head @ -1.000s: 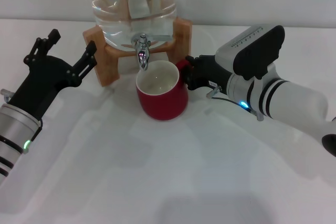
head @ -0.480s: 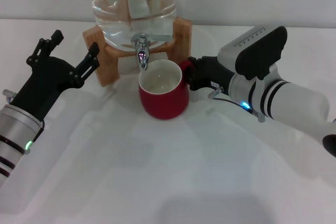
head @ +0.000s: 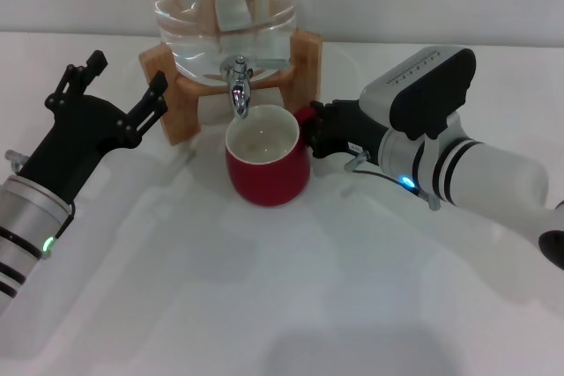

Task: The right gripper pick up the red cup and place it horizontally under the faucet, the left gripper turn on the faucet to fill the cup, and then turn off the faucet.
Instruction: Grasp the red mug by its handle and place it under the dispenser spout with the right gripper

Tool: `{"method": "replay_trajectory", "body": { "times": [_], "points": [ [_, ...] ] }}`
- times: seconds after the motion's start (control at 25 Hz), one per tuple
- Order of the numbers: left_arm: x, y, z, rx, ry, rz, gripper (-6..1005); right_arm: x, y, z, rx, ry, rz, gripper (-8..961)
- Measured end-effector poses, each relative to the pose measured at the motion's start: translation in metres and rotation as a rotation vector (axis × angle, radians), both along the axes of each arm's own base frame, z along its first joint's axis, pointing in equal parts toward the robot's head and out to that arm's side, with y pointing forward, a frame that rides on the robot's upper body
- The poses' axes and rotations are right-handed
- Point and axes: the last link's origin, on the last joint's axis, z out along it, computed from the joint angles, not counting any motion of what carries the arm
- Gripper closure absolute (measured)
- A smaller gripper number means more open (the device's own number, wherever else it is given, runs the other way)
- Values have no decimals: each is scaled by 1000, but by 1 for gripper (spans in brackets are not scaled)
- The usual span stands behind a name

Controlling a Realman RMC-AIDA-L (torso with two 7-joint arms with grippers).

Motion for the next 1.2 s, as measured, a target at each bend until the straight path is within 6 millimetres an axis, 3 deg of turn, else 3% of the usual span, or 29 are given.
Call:
{"method": "replay_trajectory", "body": {
  "times": [0.56, 1.2],
  "points": [
    [4, 3, -1, -5, 2, -10, 125, -11, -2, -5, -27, -9, 21, 761],
    [5, 4, -3, -11, 4, -12, 125, -6, 1, -2, -13, -10, 6, 760]
  ]
}}
